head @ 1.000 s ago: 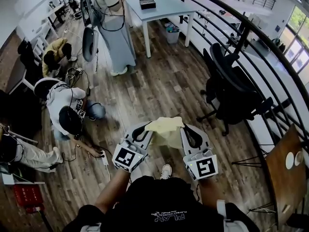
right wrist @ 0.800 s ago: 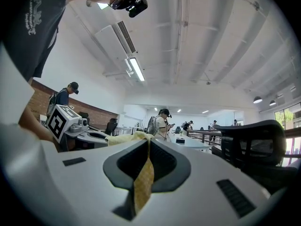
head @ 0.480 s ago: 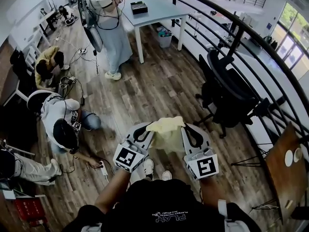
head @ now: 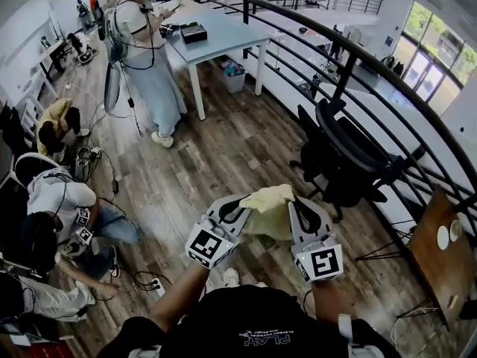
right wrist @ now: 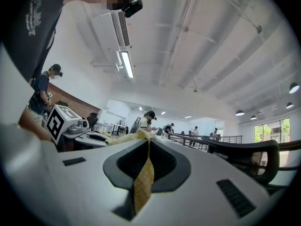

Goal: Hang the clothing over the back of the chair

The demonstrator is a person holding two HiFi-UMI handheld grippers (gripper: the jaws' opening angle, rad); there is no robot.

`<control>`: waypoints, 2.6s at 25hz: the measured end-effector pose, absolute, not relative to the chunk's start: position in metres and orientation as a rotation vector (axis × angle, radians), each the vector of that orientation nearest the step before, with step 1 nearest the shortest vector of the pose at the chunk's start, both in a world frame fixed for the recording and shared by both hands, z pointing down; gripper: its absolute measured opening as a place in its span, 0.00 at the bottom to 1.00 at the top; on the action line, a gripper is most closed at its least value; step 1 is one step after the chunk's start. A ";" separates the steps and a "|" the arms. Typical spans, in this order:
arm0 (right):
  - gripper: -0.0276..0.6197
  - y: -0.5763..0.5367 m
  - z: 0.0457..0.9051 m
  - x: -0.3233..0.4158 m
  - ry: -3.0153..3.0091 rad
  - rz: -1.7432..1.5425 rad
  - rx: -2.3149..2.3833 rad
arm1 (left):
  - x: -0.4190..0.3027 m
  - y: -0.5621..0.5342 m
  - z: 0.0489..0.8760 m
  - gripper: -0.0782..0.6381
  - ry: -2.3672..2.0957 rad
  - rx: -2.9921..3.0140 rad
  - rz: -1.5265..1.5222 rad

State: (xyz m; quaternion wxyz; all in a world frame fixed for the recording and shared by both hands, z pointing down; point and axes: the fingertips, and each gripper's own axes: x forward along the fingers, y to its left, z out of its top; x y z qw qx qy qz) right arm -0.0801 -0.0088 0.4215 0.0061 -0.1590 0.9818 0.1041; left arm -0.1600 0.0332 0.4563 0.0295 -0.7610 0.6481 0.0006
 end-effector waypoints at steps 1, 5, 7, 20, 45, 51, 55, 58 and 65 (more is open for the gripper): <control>0.09 -0.011 0.422 -0.083 3.069 0.330 -0.522 | -0.164 0.031 0.456 0.14 1.980 -2.349 0.017; 0.09 -0.018 0.421 -0.088 3.047 0.327 -0.628 | -0.177 0.026 0.454 0.14 1.936 -2.389 0.071; 0.09 -0.021 0.422 -0.088 3.039 0.324 -0.680 | -0.179 0.021 0.453 0.14 1.896 -2.419 0.083; 0.09 -0.036 0.401 -0.083 2.950 0.495 -0.896 | -0.182 -0.016 0.436 0.14 1.716 -2.504 0.161; 0.09 -0.129 0.350 -0.034 2.723 0.582 -1.148 | -0.143 -0.135 0.370 0.14 1.417 -2.482 0.124; 0.09 -0.150 0.346 -0.021 2.733 0.677 -1.219 | -0.136 -0.156 0.354 0.14 1.369 -2.470 0.110; 0.09 -0.164 0.342 -0.014 2.753 0.868 -1.215 | -0.130 -0.170 0.345 0.14 1.353 -2.443 0.086; 0.09 -0.172 0.335 -0.007 2.728 0.889 -1.214 | -0.124 -0.178 0.338 0.14 1.348 -2.411 0.057; 0.09 -0.188 0.316 0.003 2.664 0.924 -1.168 | -0.115 -0.196 0.328 0.14 1.360 -2.381 -0.001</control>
